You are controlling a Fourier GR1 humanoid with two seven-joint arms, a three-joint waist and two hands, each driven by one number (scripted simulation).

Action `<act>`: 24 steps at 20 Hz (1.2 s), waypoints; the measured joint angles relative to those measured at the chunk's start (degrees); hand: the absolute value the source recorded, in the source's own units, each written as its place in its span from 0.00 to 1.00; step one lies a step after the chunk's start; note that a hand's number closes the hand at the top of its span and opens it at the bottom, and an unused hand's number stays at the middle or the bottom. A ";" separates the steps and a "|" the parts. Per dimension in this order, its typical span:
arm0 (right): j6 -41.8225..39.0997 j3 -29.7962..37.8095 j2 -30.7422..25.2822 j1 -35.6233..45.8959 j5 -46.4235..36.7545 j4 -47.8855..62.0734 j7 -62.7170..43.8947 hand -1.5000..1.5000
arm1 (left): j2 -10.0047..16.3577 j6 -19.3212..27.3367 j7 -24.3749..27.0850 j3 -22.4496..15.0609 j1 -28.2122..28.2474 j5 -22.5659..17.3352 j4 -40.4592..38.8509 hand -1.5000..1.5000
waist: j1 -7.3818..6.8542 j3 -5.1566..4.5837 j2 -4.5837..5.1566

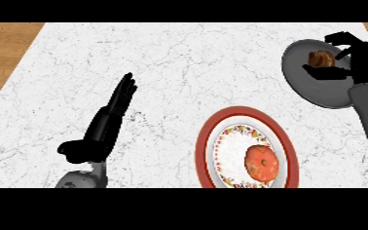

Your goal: Pick the croissant from the plate and place it in the pan

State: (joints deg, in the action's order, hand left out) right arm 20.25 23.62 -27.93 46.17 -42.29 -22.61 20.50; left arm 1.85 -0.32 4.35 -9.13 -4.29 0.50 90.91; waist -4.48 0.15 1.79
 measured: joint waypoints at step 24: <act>-28.72 15.24 -8.42 2.97 17.04 12.94 14.89 0.00 | -0.13 0.51 1.24 1.22 0.89 0.10 -1.08 0.50 | 1.64 0.15 -0.45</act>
State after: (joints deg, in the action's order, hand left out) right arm -8.47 38.87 -36.34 49.13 -25.25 -9.68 35.39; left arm 1.72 0.20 5.59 -7.92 -3.40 0.60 89.83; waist -2.84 0.30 1.34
